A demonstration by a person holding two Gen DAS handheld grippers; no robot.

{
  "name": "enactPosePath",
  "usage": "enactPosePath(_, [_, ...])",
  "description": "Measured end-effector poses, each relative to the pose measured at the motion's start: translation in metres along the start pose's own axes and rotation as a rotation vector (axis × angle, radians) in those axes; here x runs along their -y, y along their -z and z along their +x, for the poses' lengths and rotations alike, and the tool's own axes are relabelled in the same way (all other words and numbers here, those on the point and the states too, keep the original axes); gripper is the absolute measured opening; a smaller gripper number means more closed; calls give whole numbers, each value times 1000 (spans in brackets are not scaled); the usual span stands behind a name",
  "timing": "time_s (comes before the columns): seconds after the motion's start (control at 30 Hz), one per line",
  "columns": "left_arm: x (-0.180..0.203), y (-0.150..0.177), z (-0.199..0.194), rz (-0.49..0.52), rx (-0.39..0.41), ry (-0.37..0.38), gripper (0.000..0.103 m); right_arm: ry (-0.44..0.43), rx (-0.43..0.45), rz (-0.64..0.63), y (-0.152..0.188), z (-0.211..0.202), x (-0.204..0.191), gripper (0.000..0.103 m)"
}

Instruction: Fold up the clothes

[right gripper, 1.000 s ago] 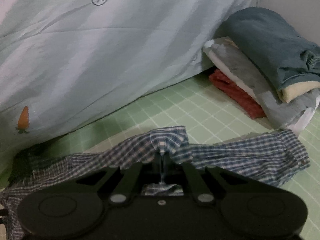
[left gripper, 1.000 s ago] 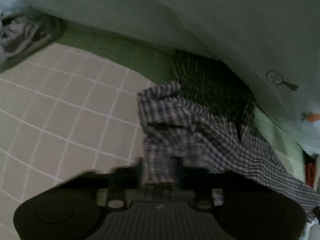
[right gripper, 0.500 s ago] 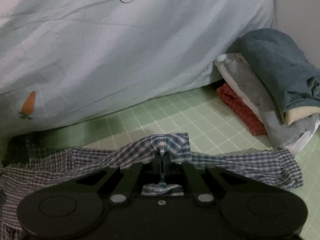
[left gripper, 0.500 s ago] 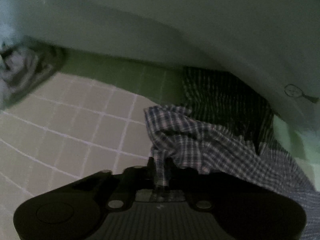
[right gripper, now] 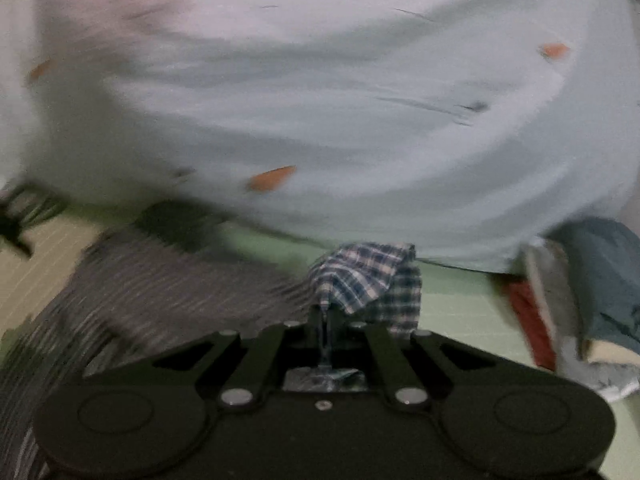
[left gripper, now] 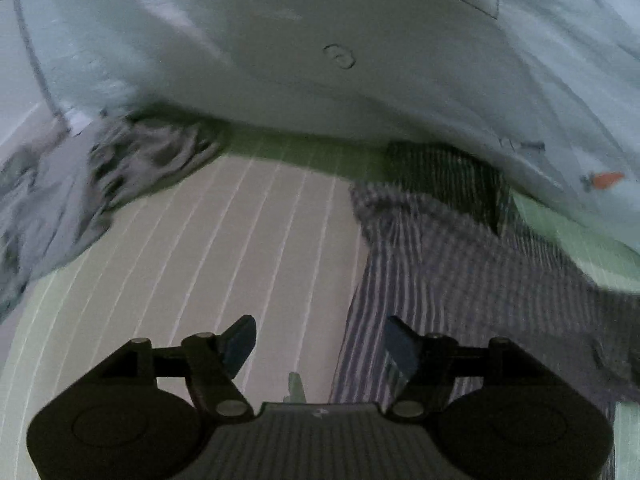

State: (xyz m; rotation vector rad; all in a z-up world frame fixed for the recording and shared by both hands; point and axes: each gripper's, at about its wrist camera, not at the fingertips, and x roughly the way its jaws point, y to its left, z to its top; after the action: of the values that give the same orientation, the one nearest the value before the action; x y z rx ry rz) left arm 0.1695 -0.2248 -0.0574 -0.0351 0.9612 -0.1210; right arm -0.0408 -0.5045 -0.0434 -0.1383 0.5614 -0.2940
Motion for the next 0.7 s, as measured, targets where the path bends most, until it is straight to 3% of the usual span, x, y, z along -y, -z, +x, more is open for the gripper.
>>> enactPosePath(0.2, [-16, 70, -31, -7, -49, -41, 72, -174, -110, -81, 57, -21, -57, 2])
enactPosePath(0.37, [-26, 118, -48, -17, -95, -63, 72, -245, -189, -71, 87, -37, -72, 3])
enactPosePath(0.57, [-28, 142, -63, 34, -119, -60, 72, -222, -205, 38, 91, -61, -62, 11])
enactPosePath(0.7, [-29, 143, -66, 59, -111, -40, 72, -168, -198, 102, 92, -79, -60, 25])
